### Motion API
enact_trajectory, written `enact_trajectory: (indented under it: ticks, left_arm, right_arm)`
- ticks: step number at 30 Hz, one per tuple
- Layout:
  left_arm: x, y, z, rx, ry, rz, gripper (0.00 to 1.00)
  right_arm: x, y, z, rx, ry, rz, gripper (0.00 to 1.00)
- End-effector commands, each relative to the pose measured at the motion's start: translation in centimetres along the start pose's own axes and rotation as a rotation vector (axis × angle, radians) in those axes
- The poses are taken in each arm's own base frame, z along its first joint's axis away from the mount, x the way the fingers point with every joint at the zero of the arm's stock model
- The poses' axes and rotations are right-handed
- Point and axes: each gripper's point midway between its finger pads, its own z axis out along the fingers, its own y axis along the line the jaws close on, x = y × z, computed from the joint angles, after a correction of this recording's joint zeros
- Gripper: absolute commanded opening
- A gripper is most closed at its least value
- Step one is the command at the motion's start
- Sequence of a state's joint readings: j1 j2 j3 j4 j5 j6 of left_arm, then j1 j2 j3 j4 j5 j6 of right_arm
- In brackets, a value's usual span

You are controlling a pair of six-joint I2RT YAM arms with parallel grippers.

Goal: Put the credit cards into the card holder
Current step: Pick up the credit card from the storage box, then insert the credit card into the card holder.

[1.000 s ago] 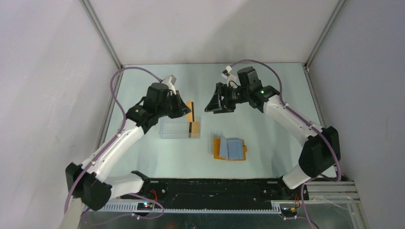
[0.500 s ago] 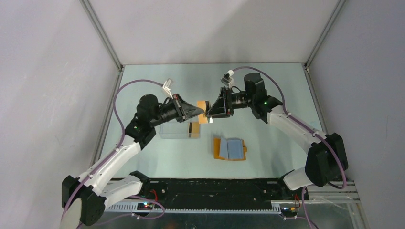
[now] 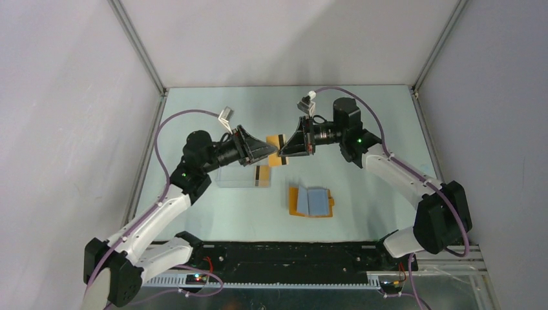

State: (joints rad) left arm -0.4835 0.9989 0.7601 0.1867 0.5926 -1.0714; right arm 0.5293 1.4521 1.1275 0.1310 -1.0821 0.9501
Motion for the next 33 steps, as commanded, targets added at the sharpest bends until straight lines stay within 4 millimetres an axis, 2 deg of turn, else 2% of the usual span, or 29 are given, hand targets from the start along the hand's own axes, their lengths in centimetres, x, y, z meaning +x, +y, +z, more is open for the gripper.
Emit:
enact_trajectory:
  ticks: [1, 2, 4, 5, 6, 7, 8, 9, 10, 11, 12, 13, 15, 20, 22, 23, 24, 26, 30, 33]
  left_arm:
    - [0.3, 0.2, -0.1, 0.018, -0.002, 0.004, 0.56]
    - [0.7, 1.3, -0.1, -0.007, -0.001, -0.015, 0.61]
    - [1.3, 3.4, 0.0, -0.062, -0.009, -0.047, 0.64]
    - [1.4, 4.2, 0.2, -0.090, -0.019, -0.057, 0.64]
    - [1.9, 5.9, 0.3, -0.142, -0.021, -0.074, 0.62]
    - [2.6, 6.4, 0.5, -0.164, -0.007, -0.077, 0.61]
    - [2.9, 7.9, 0.7, -0.225, -0.005, -0.083, 0.58]
    - [3.8, 8.2, 1.0, -0.247, 0.018, -0.080, 0.57]
    - [4.2, 9.4, 1.4, -0.303, 0.027, -0.079, 0.53]
    - [5.1, 9.5, 1.8, -0.315, 0.054, -0.071, 0.52]
    - [5.5, 10.3, 2.4, -0.351, 0.070, -0.079, 0.47]
    - [6.5, 10.2, 2.9, -0.353, 0.100, -0.071, 0.44]
    - [7.9, 11.0, 4.6, -0.388, 0.159, -0.075, 0.31]
    - [11.9, 11.5, 7.9, -0.426, 0.281, -0.049, 0.17]
    - [13.6, 12.5, 8.6, -0.467, 0.330, -0.049, 0.12]
    - [14.3, 13.7, 8.8, -0.509, 0.348, -0.047, 0.10]
    - [15.0, 14.1, 8.8, -0.527, 0.366, -0.039, 0.09]
    - [16.1, 16.3, 8.3, -0.611, 0.395, -0.036, 0.05]
    - [17.3, 19.3, 6.6, -0.710, 0.407, -0.034, 0.02]
    - [17.8, 20.7, 5.5, -0.762, 0.416, -0.032, 0.01]
  right_arm:
    - [0.8, -0.6, -1.0, 0.079, -0.022, -0.041, 0.00]
    - [0.8, -1.5, -1.2, 0.124, -0.040, -0.038, 0.00]
    - [1.8, -4.1, -2.4, 0.236, -0.055, -0.021, 0.00]
    - [2.1, -4.9, -3.3, 0.274, -0.069, -0.016, 0.00]
    - [3.1, -6.9, -3.9, 0.319, -0.077, 0.025, 0.00]
    - [3.1, -7.4, -4.9, 0.337, -0.110, 0.033, 0.00]
    - [4.6, -9.5, -5.5, 0.374, -0.113, 0.086, 0.00]
    - [4.6, -10.0, -6.6, 0.390, -0.150, 0.092, 0.00]
    - [5.6, -11.6, -7.7, 0.427, -0.174, 0.122, 0.00]
    - [6.9, -13.3, -8.3, 0.466, -0.176, 0.163, 0.00]
    - [7.1, -13.8, -8.9, 0.485, -0.191, 0.157, 0.00]
    - [8.1, -15.0, -9.4, 0.522, -0.190, 0.185, 0.00]
    - [9.1, -16.5, -10.1, 0.580, -0.196, 0.192, 0.00]
    - [10.7, -19.5, -10.7, 0.654, -0.182, 0.214, 0.00]
    - [11.1, -20.4, -10.6, 0.658, -0.175, 0.230, 0.00]
    - [11.4, -20.9, -10.5, 0.662, -0.165, 0.240, 0.00]
    - [11.2, -21.2, -10.4, 0.665, -0.170, 0.230, 0.00]
    - [11.3, -22.1, -10.2, 0.683, -0.162, 0.226, 0.00]
    - [11.4, -23.4, -9.8, 0.702, -0.151, 0.212, 0.00]
    - [11.3, -24.2, -9.2, 0.696, -0.142, 0.200, 0.00]
